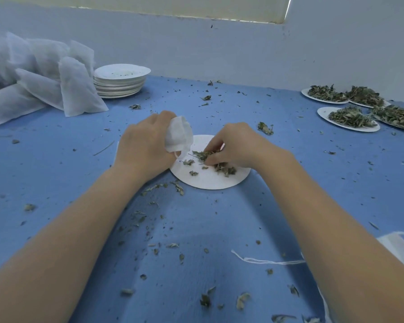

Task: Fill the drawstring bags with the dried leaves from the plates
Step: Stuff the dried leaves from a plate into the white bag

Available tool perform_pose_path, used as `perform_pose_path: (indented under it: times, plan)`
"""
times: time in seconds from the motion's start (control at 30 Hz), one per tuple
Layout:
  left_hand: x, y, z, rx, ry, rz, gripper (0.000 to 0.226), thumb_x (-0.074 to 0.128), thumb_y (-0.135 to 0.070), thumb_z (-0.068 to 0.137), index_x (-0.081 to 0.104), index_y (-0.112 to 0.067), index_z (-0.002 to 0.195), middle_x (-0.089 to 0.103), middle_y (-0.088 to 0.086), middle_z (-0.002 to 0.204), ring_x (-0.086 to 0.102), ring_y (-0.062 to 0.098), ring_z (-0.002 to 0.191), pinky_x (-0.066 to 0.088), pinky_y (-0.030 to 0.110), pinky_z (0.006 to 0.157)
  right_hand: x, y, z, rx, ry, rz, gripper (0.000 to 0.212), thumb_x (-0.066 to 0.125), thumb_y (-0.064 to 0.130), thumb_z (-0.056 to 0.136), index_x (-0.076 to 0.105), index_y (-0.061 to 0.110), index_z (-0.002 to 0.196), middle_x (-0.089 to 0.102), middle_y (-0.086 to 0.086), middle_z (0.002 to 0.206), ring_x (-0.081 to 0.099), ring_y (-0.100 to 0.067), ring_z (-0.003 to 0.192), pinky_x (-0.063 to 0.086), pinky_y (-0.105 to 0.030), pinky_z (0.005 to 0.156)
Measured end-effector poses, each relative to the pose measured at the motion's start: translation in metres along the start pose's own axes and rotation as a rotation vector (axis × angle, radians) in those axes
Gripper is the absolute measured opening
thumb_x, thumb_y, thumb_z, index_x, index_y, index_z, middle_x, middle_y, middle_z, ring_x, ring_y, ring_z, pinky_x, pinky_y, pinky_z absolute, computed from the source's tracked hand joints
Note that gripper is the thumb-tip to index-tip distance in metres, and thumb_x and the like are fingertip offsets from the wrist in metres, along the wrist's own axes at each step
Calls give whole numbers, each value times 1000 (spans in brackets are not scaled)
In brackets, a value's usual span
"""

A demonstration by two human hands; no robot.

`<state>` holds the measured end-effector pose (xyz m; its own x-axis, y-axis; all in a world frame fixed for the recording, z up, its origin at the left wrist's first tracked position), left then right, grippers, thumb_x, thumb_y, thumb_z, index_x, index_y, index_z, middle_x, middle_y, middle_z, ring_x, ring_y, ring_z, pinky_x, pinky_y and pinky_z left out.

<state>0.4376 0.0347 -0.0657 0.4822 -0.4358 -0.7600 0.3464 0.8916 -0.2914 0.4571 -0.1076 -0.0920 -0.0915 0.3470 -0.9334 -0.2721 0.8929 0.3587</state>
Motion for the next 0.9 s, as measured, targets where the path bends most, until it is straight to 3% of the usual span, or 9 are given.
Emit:
perform_pose_path:
  times: [0.1,0.27,0.4,0.47,0.6,0.67,0.77,0.9]
  plan:
    - [1,0,0,6,2,16,48,66,-16,71,51,-15,117,60,9,104,54,35,88,30,30,71,-8,4,-1,-17,-57,25,21,73,23,80,73,22,102,64,6,84,57,-9,76,44,-15,59]
    - [4,-1,0,20,24,71,52,69,-18,69,51,-14,118,59,10,103,53,34,86,27,30,70,-49,15,-10,-83,-245,142,11,72,18,81,76,22,90,66,8,71,64,-8,75,41,-4,62]
    - [5,-5,0,50,37,113,52,70,-19,69,51,-11,117,59,12,100,53,35,84,27,31,68,-54,39,-11,-136,-262,-41,13,66,20,85,75,24,94,61,10,70,57,-9,68,36,-2,58]
    - [6,-7,0,48,31,101,52,71,-22,68,52,-12,115,59,11,99,54,35,85,28,31,69,-50,51,-10,-172,-254,-165,14,61,17,87,74,23,89,50,10,61,46,-8,59,34,-9,55]
    - [8,-15,-2,92,26,37,50,72,-28,68,55,-9,111,61,11,94,55,35,81,32,32,67,-35,63,-6,-191,-205,-248,25,55,11,85,58,21,62,37,2,56,37,-16,66,27,-23,55]
    - [8,-16,-2,88,15,22,50,72,-26,68,54,-8,111,61,11,93,55,34,79,30,31,65,-36,63,-8,-206,-254,-134,21,56,12,84,55,13,63,42,0,59,36,-15,64,26,-22,56]
    - [6,-11,-1,27,-18,-43,46,68,-28,72,52,-11,112,60,6,95,55,30,82,29,30,65,-39,56,-12,-202,-277,249,12,63,15,83,75,14,88,64,-3,69,48,-9,64,40,-17,62]
    - [4,-4,1,-26,-23,-163,47,69,-30,74,51,-16,115,60,3,98,56,29,87,38,31,68,-30,53,-15,-201,-148,490,25,57,8,87,73,22,100,73,-2,92,66,-19,89,51,-32,87]
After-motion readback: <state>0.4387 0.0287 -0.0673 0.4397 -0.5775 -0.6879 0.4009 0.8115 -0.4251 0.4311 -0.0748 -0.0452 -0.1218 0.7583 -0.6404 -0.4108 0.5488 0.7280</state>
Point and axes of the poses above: each hand's wrist, its own z-axis towards the middle knuckle, its own x-axis out of the palm, y = z × x, the point moved 10 cm from there along z, towards the middle knuckle
